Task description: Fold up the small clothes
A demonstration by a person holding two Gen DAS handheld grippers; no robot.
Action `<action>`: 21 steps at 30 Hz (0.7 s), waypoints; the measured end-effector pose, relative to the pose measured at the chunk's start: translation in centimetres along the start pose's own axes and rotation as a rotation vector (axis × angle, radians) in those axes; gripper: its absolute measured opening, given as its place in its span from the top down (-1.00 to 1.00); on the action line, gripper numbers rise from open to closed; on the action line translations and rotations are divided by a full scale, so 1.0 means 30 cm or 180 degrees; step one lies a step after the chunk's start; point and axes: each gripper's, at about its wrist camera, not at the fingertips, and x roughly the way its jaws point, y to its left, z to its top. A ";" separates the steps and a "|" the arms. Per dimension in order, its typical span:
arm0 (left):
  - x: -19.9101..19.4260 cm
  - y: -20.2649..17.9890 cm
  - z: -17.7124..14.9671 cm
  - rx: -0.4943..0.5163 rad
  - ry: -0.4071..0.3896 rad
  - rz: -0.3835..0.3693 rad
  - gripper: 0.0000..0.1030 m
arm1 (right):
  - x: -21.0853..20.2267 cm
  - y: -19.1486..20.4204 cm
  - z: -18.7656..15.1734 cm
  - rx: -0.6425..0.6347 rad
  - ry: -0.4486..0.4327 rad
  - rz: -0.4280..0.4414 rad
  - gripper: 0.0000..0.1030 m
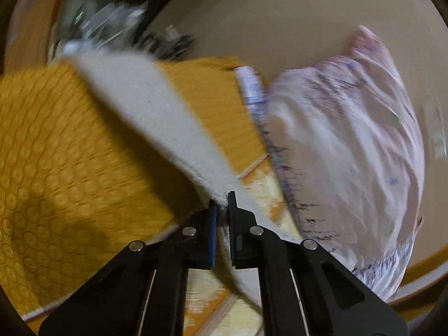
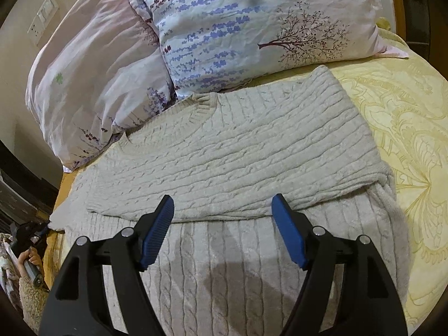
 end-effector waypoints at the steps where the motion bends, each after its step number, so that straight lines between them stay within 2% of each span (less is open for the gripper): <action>1: -0.005 -0.040 -0.005 0.0086 -0.0005 -0.0071 0.89 | -0.006 -0.003 0.002 0.0008 -0.0016 0.0005 -0.39; 4: -0.012 -0.192 -0.039 0.0433 0.0023 -0.0332 0.89 | -0.024 -0.017 0.010 0.0033 -0.0064 0.0020 -0.40; 8: -0.012 -0.407 -0.172 0.0990 0.0178 -0.0714 0.89 | -0.049 -0.037 0.017 0.0067 -0.0121 0.0022 -0.40; 11: 0.019 -0.560 -0.322 0.1419 0.0429 -0.1026 0.89 | -0.058 -0.054 0.018 0.0081 -0.0150 0.0018 -0.40; 14: 0.080 -0.681 -0.549 0.1876 0.0865 -0.1271 0.89 | -0.063 -0.065 0.013 0.0086 -0.0162 0.0000 -0.40; 17: 0.143 -0.720 -0.730 0.2236 0.1185 -0.1234 0.89 | -0.059 -0.070 0.009 0.0057 -0.0129 -0.0023 -0.39; 18: 0.178 -0.719 -0.805 0.2345 0.1373 -0.1184 0.90 | -0.058 -0.069 0.007 0.0042 -0.0119 -0.0024 -0.40; 21: 0.215 -0.695 -0.886 0.2466 0.1565 -0.1032 0.89 | -0.063 -0.045 0.009 -0.0092 -0.0081 -0.0036 -0.40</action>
